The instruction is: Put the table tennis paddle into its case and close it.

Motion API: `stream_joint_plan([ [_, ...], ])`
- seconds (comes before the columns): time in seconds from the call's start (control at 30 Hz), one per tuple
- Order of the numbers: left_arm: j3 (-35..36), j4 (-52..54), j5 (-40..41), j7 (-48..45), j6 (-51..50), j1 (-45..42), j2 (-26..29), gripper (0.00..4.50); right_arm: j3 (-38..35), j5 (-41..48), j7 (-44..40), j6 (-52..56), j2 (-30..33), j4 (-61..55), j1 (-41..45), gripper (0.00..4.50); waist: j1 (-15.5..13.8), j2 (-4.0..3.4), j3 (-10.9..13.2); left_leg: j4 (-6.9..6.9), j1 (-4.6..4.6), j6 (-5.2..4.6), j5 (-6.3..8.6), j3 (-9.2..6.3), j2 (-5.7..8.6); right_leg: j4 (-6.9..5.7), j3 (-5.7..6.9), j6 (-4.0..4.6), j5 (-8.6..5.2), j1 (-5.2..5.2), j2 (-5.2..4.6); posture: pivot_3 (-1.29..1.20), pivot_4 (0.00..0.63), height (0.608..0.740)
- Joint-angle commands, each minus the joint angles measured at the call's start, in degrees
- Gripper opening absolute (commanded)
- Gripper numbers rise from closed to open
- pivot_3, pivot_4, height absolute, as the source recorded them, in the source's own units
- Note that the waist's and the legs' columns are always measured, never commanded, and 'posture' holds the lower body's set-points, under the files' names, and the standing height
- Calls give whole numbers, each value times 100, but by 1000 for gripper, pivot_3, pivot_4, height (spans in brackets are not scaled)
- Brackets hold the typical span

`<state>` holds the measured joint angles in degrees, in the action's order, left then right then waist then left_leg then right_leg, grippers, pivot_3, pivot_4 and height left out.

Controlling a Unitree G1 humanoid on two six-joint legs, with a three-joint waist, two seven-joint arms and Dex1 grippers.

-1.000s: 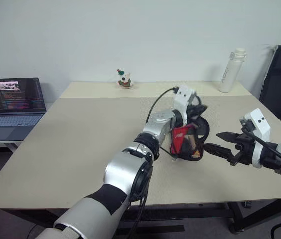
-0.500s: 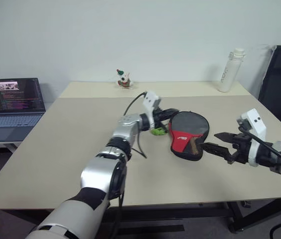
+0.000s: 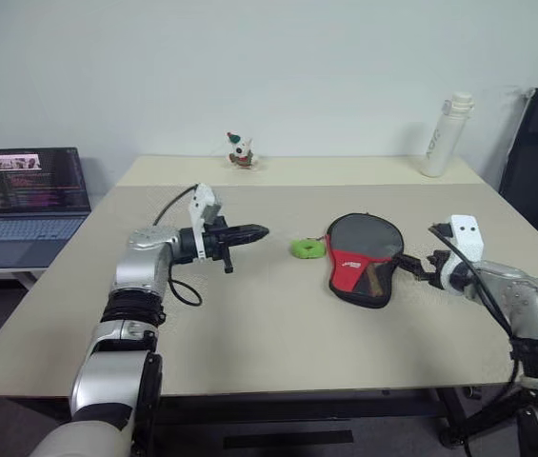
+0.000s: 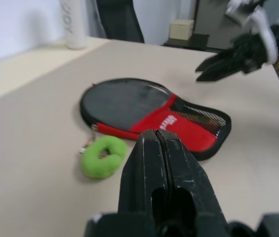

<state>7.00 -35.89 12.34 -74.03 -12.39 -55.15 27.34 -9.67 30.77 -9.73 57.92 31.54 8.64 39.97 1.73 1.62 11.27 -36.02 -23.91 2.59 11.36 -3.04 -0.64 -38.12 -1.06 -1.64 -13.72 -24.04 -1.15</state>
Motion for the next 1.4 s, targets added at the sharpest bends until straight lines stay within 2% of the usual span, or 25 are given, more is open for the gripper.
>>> stream_joint_plan([
  [0.03,-9,687,248,220,-281,117,42,29,102,-412,-86,-642,-234,703,415,4500,2,0,0,-1,1,0,0,0,0,0,1,1,0,0,-1,0,150,740],
  [0.27,-53,1043,428,509,-530,240,95,29,553,-1132,-512,-1293,-495,1880,769,4500,16,0,0,2,1,0,0,0,-3,-1,1,4,2,-2,2,0,150,740],
  [0.5,-53,1263,506,642,-620,340,164,29,820,-1630,-935,-1579,-526,2382,820,4500,19,0,0,1,5,0,0,0,-4,-3,1,6,3,-1,2,0,150,740],
  [0.83,-76,1575,587,762,-732,521,324,29,916,-1555,-1615,-892,-747,2337,723,4500,40,3,-4,1,10,0,0,0,-6,-5,0,7,4,1,4,0,150,740],
  [1.1,-96,1621,607,843,-737,531,401,29,606,-1676,-1538,-1287,-1188,3626,1184,4500,201,22,-17,1,34,0,0,3,-15,-8,-2,15,8,18,11,0,150,740],
  [1.2,-118,1629,616,864,-728,544,422,0,429,-1676,-1510,-1476,-1279,4124,1407,3540,238,25,-18,16,110,0,1,10,-17,7,-7,-8,-8,91,13,0,150,740],
  [1.4,-147,1753,662,837,-793,692,525,0,82,-1540,-1634,-1553,-1542,4642,1742,1542,330,25,-19,16,114,-1,1,11,-20,-3,-14,-6,-7,90,17,0,150,740],
])
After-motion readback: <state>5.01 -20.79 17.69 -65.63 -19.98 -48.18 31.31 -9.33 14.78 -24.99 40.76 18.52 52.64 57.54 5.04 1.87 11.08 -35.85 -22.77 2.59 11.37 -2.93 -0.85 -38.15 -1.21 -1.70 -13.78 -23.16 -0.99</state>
